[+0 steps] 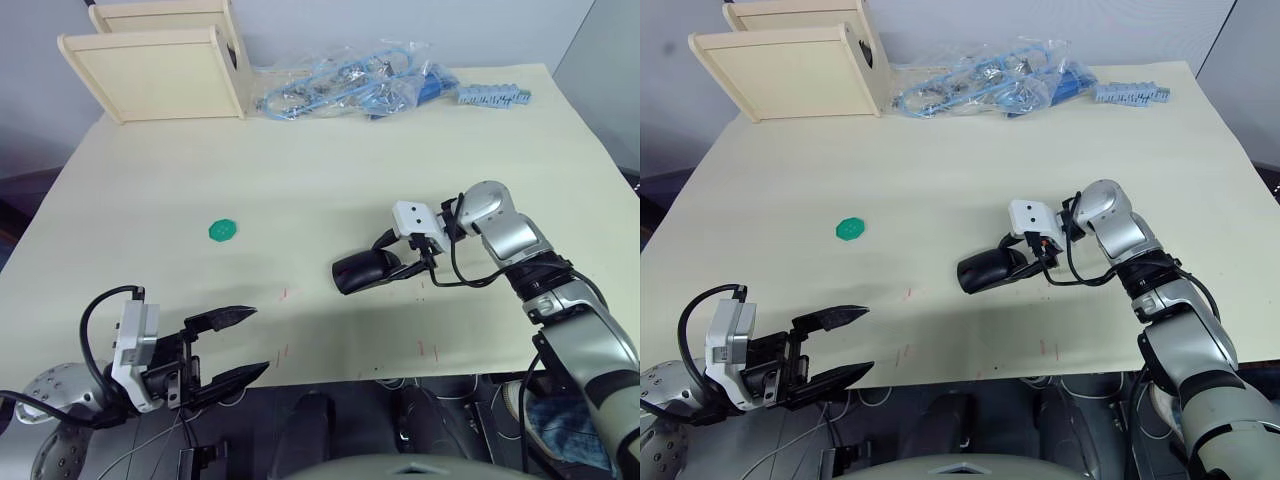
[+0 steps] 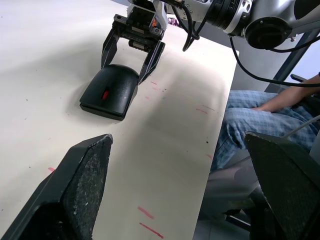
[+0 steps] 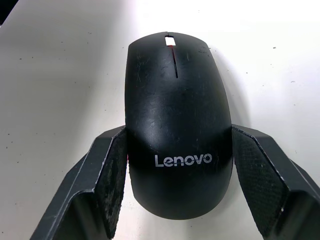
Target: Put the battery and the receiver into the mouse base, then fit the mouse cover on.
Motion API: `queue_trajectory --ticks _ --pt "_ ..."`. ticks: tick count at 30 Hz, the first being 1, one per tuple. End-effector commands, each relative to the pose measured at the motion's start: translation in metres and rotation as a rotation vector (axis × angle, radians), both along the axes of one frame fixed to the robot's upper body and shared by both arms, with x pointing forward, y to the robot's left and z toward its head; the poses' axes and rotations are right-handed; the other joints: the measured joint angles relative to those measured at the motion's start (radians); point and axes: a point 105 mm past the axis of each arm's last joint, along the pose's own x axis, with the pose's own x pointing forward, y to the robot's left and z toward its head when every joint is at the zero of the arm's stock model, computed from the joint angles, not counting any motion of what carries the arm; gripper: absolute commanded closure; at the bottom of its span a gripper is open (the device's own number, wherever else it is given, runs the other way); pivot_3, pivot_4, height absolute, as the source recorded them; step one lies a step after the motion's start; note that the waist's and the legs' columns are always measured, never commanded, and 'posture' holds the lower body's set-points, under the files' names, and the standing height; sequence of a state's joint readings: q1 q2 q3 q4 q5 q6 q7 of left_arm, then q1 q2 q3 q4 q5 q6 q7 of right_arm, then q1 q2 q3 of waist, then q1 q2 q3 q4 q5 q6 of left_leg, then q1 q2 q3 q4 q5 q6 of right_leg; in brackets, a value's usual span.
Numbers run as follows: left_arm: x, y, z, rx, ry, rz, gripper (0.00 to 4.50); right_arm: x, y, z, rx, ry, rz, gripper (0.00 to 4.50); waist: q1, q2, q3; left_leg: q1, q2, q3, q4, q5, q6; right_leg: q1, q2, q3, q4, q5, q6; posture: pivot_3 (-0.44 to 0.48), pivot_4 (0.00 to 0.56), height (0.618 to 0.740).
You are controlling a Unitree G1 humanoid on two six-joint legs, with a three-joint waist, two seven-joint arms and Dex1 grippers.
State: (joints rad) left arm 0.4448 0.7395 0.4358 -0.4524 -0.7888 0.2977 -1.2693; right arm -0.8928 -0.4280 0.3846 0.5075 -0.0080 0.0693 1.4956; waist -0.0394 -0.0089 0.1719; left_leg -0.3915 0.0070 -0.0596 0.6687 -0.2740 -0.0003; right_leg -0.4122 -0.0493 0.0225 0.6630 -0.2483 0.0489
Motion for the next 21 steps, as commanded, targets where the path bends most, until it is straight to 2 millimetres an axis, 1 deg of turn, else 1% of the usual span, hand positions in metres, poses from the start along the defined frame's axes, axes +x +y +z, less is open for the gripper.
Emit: queue_trajectory --ticks 1,2,3,5,12,19,20,21 --pt "-0.001 0.002 0.008 0.003 -0.042 0.0 0.0 0.002 0.002 0.013 0.021 -0.035 0.018 0.97 0.0 0.0 0.0 0.0 0.0 0.0 0.0 0.0 0.0 0.0 0.0 0.0 0.0 0.0 0.0 0.0 0.15 0.74" --pt "-0.001 0.002 0.008 0.003 -0.042 0.0 0.0 0.002 0.003 0.014 0.022 -0.035 0.018 0.97 0.0 0.0 0.0 0.0 0.0 0.0 0.0 0.0 0.0 0.0 0.0 0.0 0.0 0.0 0.0 0.0 0.15 0.74" --pt "-0.001 0.002 0.008 0.004 -0.043 0.0 0.0 0.002 0.003 0.014 0.022 -0.036 0.019 0.47 0.0 0.0 0.0 0.0 0.0 0.0 0.0 0.0 0.0 0.0 0.0 0.0 0.0 0.0 0.0 0.0 0.15 0.74" --pt "0.0 0.002 0.009 0.004 -0.043 0.0 0.0 0.002 0.003 0.014 0.023 -0.036 0.019 0.05 0.0 0.0 0.0 0.0 0.0 0.0 0.0 0.0 0.0 0.0 0.0 0.0 0.0 0.0 0.0 0.0 0.15 0.74" --pt "0.0 0.002 0.009 0.003 -0.044 -0.002 0.0 0.002 0.003 0.016 0.03 -0.043 0.018 0.05 0.0 0.0 0.0 0.0 0.0 0.0 0.0 0.0 0.0 0.0 0.0 0.0 0.0 0.0 0.0 0.0 0.15 0.74" --pt "0.001 0.003 0.008 0.004 -0.044 0.003 0.0 -0.005 0.012 0.041 0.172 -0.015 0.029 0.05 0.0 0.0 0.0 0.0 0.0 -0.001 0.0 0.0 0.0 0.0 0.0 0.0 0.0 0.0 0.0 0.0 0.15 0.74" --pt "0.001 0.003 0.008 0.005 -0.044 0.005 0.0 -0.007 0.014 0.045 0.192 -0.014 0.033 0.05 0.0 0.0 0.0 0.0 0.0 -0.001 0.0 0.0 0.0 0.0 0.0 0.0 0.0 0.0 0.0 0.0 0.15 0.74" --pt "0.001 0.004 0.008 0.005 -0.043 0.008 0.0 -0.009 0.022 0.052 0.219 -0.028 0.034 0.05 0.0 0.0 0.0 0.0 0.0 -0.002 0.0 0.0 0.0 0.0 0.0 0.0 0.0 0.0 0.0 0.0 0.15 0.74"
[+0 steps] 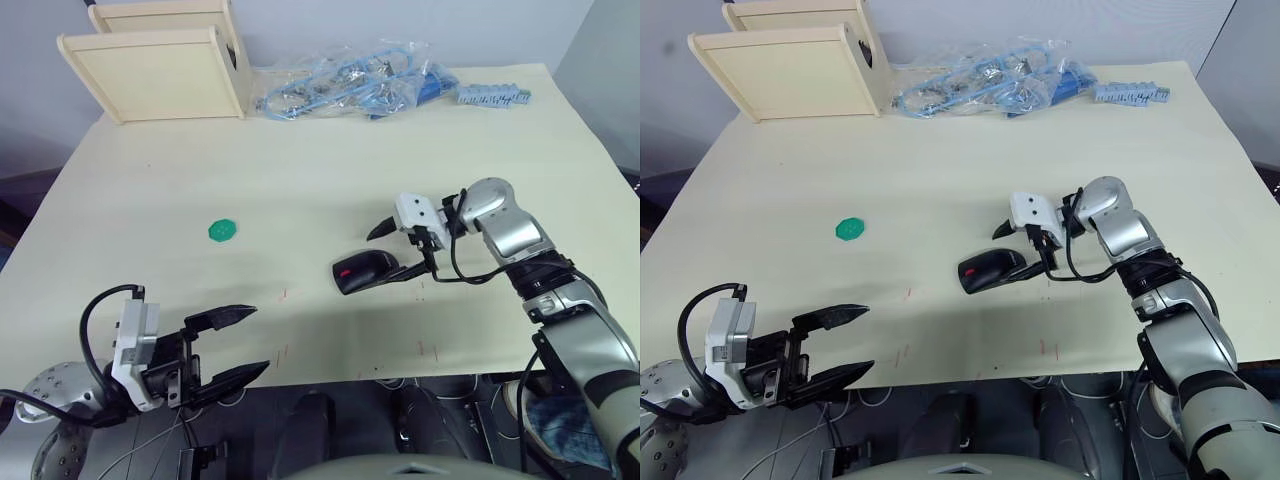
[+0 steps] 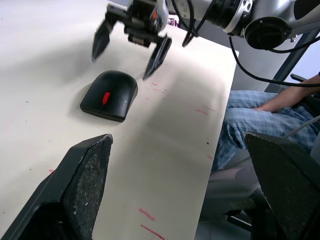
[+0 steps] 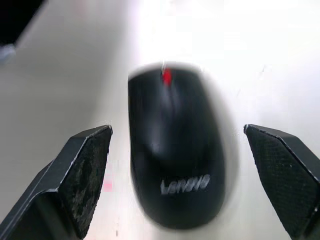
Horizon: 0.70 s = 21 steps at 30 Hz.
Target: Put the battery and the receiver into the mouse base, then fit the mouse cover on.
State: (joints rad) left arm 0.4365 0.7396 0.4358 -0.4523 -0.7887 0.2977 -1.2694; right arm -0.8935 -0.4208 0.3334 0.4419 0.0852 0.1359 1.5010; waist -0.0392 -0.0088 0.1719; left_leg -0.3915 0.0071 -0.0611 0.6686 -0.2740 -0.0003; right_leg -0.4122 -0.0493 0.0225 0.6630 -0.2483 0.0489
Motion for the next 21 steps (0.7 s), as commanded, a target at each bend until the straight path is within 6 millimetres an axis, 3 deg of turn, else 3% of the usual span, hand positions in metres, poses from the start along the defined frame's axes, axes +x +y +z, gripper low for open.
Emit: queue_trajectory --ticks 1,5,9,10,19,20,21 --pt "-0.001 0.004 0.006 0.006 -0.035 0.013 0.0 -0.008 0.023 0.036 0.118 -0.05 0.013 0.05 -0.002 0.0 0.0 0.0 0.0 0.0 0.0 0.0 0.0 0.0 0.0 0.0 0.0 0.0 0.0 0.0 0.15 0.74" --pt "0.0 0.006 0.006 0.007 -0.034 0.017 0.0 -0.02 0.042 0.044 0.128 0.014 0.014 0.05 -0.001 0.0 0.0 0.0 0.0 -0.001 0.0 0.0 0.0 0.0 0.0 0.0 0.0 0.0 0.0 0.0 0.15 0.74" --pt "0.0 0.007 0.006 0.01 -0.034 0.017 0.0 -0.022 0.05 0.037 0.071 0.021 -0.007 1.03 0.002 0.0 0.0 0.0 0.0 -0.001 0.0 0.0 0.0 0.0 -0.001 0.0 0.0 0.0 0.0 0.0 0.15 0.74" --pt "0.001 0.007 0.006 0.011 -0.034 0.017 0.0 -0.022 0.051 0.034 0.055 0.013 -0.007 1.53 0.003 0.0 0.0 0.0 0.0 -0.001 0.0 0.0 0.0 0.0 -0.001 0.0 0.0 0.0 0.0 0.0 0.15 0.74" --pt "-0.001 0.007 0.006 0.012 -0.033 0.018 0.0 -0.017 0.06 0.01 -0.042 0.0 -0.05 1.57 -0.002 0.0 0.0 0.0 0.0 -0.001 0.0 0.0 0.0 0.0 0.0 0.0 0.0 0.0 0.0 0.0 0.15 0.74" --pt "-0.001 0.006 0.006 0.012 -0.033 0.019 0.0 -0.016 0.06 0.009 -0.045 0.001 -0.053 2.11 -0.002 0.0 0.0 0.0 0.0 -0.001 0.0 0.0 0.0 0.0 0.0 0.0 0.0 0.0 0.0 0.0 0.15 0.74" --pt "-0.001 0.006 0.006 0.012 -0.032 0.019 0.0 -0.016 0.061 0.009 -0.048 -0.001 -0.054 2.3 -0.002 0.0 0.0 0.0 0.0 -0.001 0.0 0.0 0.0 0.0 0.0 0.0 0.0 0.0 0.0 0.0 0.15 0.74"
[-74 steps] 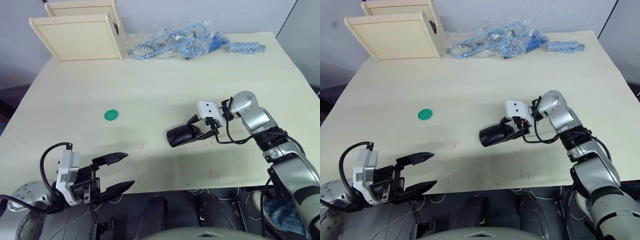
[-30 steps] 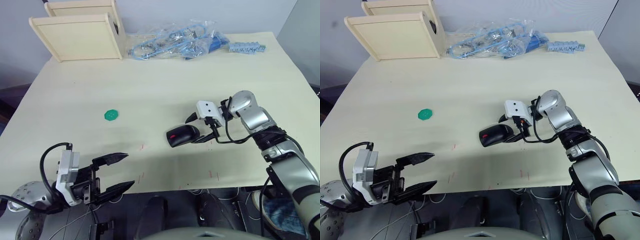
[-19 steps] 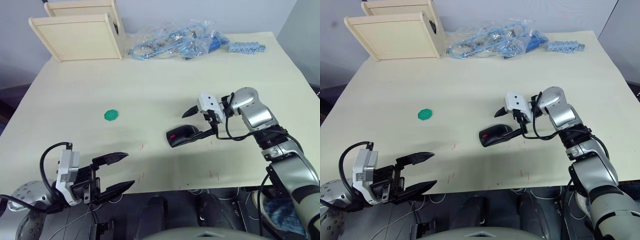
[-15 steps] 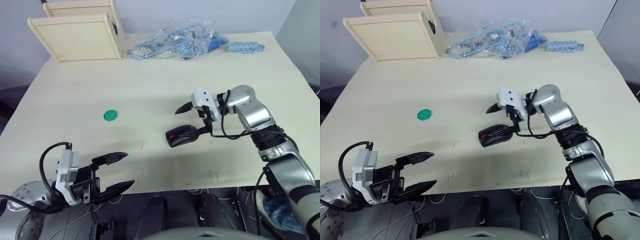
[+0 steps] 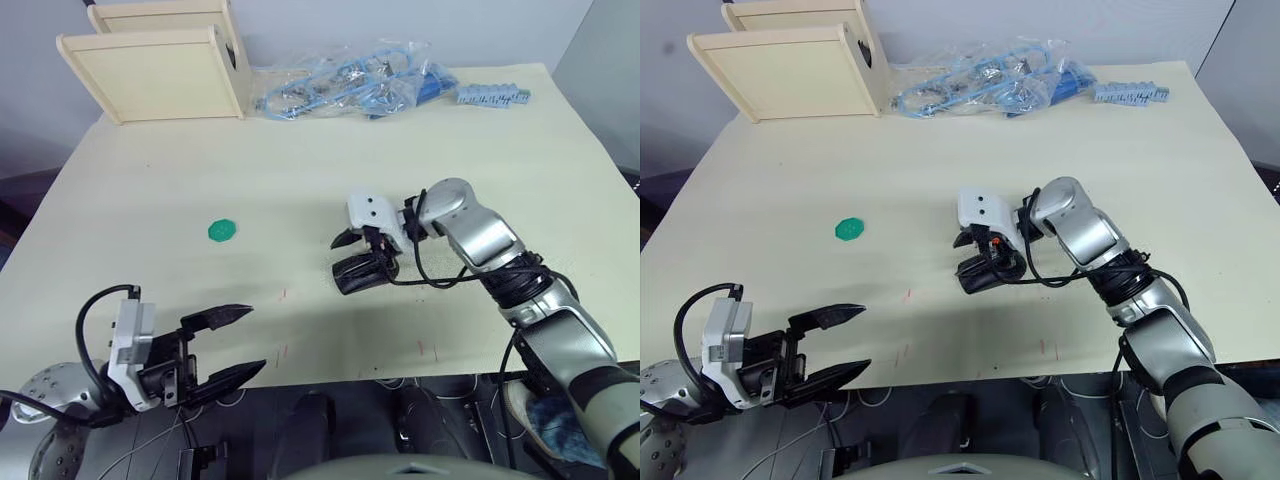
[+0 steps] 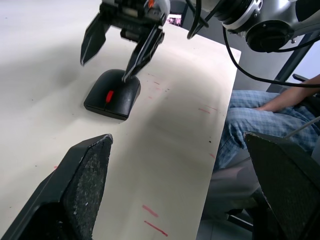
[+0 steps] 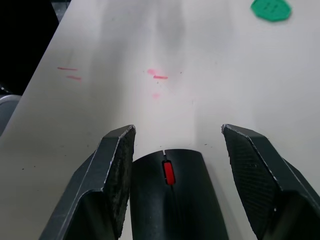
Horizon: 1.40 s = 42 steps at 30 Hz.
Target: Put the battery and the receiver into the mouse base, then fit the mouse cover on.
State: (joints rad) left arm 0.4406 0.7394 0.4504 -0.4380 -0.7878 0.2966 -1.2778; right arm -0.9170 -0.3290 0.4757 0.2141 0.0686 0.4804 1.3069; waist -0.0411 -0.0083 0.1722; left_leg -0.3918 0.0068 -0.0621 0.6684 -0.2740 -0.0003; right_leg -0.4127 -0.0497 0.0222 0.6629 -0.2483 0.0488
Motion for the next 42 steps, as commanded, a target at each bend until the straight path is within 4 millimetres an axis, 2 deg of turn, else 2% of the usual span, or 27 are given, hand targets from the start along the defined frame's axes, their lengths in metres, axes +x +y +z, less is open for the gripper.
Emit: queue_trajectory --ticks 1,2,25,33,36,39,42 --pt "-0.001 0.002 0.007 0.01 -0.034 0.006 0.0 0.001 0.005 0.007 -0.001 -0.036 0.01 2.66 0.0 0.0 0.0 0.0 0.0 0.0 0.0 0.0 0.0 0.0 0.0 0.0 0.0 0.0 0.0 0.0 0.15 0.74" --pt "-0.001 0.002 0.007 0.01 -0.034 0.007 0.0 0.001 0.005 0.005 -0.008 -0.041 0.012 2.84 0.0 0.0 0.0 0.0 0.0 0.0 0.0 0.0 0.0 0.0 0.0 0.0 0.0 0.0 0.0 0.0 0.15 0.74" --pt "-0.002 0.0 0.007 0.004 -0.035 0.018 0.0 0.0 0.002 -0.019 -0.089 -0.048 0.01 2.84 0.0 0.0 0.0 0.0 0.0 0.0 0.0 0.0 0.0 0.0 0.0 0.0 0.0 0.0 0.0 0.0 0.15 0.74" --pt "-0.002 -0.001 0.007 0.003 -0.033 0.017 0.0 0.005 -0.018 -0.065 -0.257 -0.026 -0.033 2.84 0.001 -0.001 -0.001 0.001 0.0 0.0 0.0 0.0 0.0 0.001 0.0 0.0 0.0 0.0 0.0 0.0 0.15 0.74" --pt "-0.002 -0.001 0.006 0.003 -0.032 0.016 0.0 0.005 -0.024 -0.075 -0.289 -0.01 -0.034 2.84 0.003 -0.001 -0.002 0.004 0.0 0.0 0.0 0.0 0.0 0.004 0.0 0.0 0.0 0.0 0.0 0.0 0.15 0.74" --pt "-0.001 -0.001 0.006 0.003 -0.034 0.017 0.0 0.003 -0.018 -0.067 -0.194 0.008 -0.029 2.84 0.004 -0.001 -0.003 0.011 0.0 0.001 -0.002 0.0 0.0 0.009 0.0 0.0 -0.002 -0.001 0.0 0.0 0.15 0.74" --pt "0.0 0.0 0.006 0.002 -0.037 0.021 0.0 0.001 -0.01 -0.039 -0.009 0.042 -0.022 2.84 0.006 -0.002 -0.003 0.01 0.0 0.001 -0.003 0.0 0.0 0.01 0.0 0.0 -0.002 -0.001 0.0 0.0 0.15 0.74"
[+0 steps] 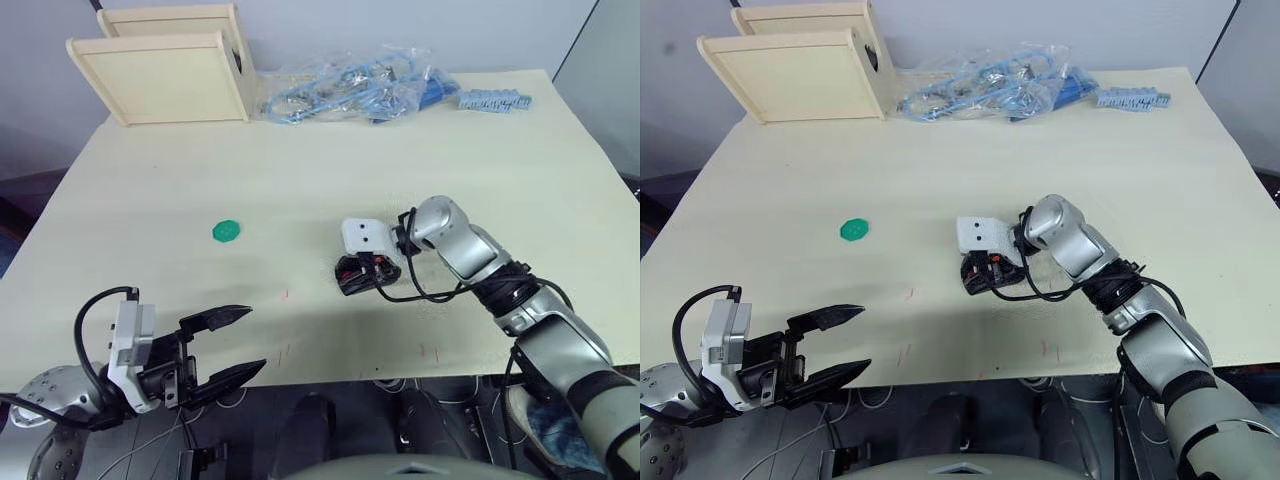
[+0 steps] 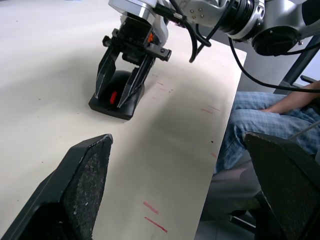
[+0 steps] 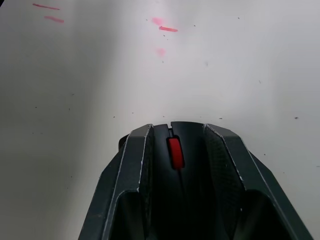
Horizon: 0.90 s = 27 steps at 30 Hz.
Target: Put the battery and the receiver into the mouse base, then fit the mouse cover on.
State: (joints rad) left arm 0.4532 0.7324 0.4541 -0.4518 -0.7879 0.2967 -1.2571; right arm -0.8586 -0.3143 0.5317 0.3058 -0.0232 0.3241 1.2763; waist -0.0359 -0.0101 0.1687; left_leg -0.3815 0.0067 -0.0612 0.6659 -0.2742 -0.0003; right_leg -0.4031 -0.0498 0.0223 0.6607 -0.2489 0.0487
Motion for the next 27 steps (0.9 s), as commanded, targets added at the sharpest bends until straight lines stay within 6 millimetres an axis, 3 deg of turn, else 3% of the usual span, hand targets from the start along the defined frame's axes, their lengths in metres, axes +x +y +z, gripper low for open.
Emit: queue_trajectory --ticks 1,6,9,17,27 --pt "0.0 0.0 0.006 0.001 -0.037 0.004 0.0 0.0 -0.008 0.01 0.146 0.084 -0.041 2.84 0.001 0.0 0.001 0.0 0.0 0.0 0.0 0.0 0.0 0.0 0.0 0.0 0.0 0.0 0.0 0.0 0.15 0.74" --pt "0.001 0.001 0.007 -0.006 -0.042 0.012 0.0 -0.001 -0.028 0.048 0.416 0.086 -0.097 2.84 0.0 0.001 0.003 -0.002 0.0 0.0 0.0 0.0 0.0 -0.002 0.0 0.0 0.0 0.0 0.0 0.0 0.15 0.74" --pt "0.002 0.003 0.007 -0.008 -0.043 0.016 0.0 -0.007 -0.043 0.054 0.507 0.11 -0.152 2.84 0.0 0.001 0.003 -0.002 0.0 -0.001 0.0 0.0 0.0 -0.002 0.0 0.0 0.0 0.0 0.0 0.0 0.15 0.74" --pt "0.008 0.003 0.01 -0.023 -0.057 0.028 0.0 -0.005 -0.067 0.037 0.63 0.119 -0.406 2.84 -0.004 0.001 0.003 -0.002 0.001 0.001 -0.001 0.0 0.0 -0.002 0.001 0.001 0.001 0.0 0.0 0.0 0.15 0.74" --pt "0.014 -0.004 0.021 -0.048 -0.102 0.101 0.0 -0.012 -0.068 0.012 0.735 0.162 -0.572 2.84 -0.003 0.0 0.003 -0.002 0.001 0.001 -0.001 0.0 0.0 -0.002 0.001 0.002 0.001 0.0 0.0 0.0 0.15 0.74"
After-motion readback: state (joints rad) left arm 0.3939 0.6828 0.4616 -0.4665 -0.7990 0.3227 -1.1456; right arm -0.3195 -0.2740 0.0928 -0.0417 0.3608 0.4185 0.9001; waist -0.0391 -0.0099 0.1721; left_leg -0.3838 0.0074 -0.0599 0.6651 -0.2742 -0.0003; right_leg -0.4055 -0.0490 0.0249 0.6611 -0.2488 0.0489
